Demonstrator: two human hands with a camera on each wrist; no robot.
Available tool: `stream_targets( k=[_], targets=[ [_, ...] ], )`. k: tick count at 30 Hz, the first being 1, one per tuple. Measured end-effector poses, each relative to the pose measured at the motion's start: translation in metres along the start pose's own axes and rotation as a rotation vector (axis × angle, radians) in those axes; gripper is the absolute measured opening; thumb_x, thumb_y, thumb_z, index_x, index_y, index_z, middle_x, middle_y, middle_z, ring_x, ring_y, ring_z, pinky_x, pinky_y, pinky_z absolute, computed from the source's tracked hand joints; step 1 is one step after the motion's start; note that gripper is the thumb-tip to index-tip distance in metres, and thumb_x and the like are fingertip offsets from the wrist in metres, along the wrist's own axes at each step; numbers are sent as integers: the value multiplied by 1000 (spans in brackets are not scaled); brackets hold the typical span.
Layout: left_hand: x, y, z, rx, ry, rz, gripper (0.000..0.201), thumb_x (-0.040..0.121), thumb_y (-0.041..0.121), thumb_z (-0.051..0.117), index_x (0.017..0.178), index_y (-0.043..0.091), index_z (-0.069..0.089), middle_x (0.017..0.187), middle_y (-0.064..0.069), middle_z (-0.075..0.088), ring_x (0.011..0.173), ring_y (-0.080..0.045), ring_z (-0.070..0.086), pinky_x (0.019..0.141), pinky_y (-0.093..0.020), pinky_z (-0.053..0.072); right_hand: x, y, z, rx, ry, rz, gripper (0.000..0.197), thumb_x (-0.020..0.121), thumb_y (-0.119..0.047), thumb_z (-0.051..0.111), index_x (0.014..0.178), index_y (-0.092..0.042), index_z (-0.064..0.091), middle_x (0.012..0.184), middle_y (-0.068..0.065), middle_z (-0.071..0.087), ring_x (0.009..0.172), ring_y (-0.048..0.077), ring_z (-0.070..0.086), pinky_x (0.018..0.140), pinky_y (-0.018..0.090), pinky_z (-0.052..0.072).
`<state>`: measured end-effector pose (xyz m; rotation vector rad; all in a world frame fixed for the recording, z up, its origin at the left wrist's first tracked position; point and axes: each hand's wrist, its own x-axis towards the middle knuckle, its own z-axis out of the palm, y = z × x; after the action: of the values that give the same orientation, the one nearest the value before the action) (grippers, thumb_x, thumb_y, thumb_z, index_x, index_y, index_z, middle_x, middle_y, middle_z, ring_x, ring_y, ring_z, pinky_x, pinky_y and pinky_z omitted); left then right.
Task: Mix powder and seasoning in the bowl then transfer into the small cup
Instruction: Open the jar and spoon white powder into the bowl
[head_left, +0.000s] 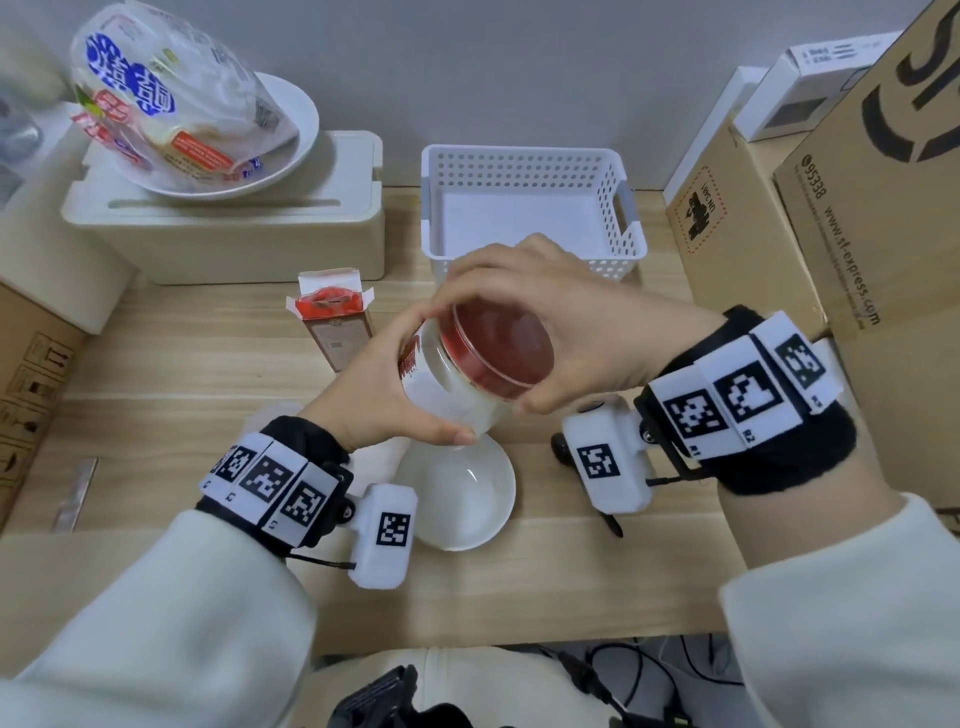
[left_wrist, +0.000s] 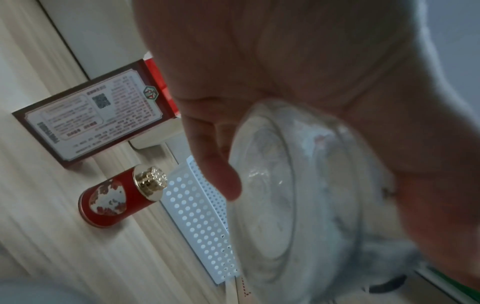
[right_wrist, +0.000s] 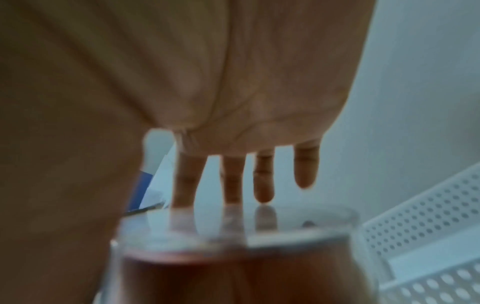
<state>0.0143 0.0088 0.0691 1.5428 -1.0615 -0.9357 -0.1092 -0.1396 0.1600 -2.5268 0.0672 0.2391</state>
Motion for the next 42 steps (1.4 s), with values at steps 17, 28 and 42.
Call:
stream_targets(
  k=[17,28,42],
  targets=[
    [10,-8,2,125,1,27,102,38,32,88,129,27,41,128,8,54,121,-5,50,103,-26,40,0,6,4,117,40,84,71,54,-14,79,116,-31,49,114,-7,43,110,18,44,97,40,41],
    [4,-10,-8,-42,204,24,92,33,32,83,115,40,42,118,19,52,106,16,50,86,-3,37,-14,49,2,544,469,179,62,47,-22,86,90,-42,46,114,-10,33,108,6,41,102,33,42],
    [-26,-27,14,-146,380,-18,107,41,23,83,135,15,32,129,7,51,122,-3,49,100,-19,40,-2,154,161,514,729,829,74,66,-13,79,129,-15,40,135,8,39,124,21,38,101,24,28]
  ],
)
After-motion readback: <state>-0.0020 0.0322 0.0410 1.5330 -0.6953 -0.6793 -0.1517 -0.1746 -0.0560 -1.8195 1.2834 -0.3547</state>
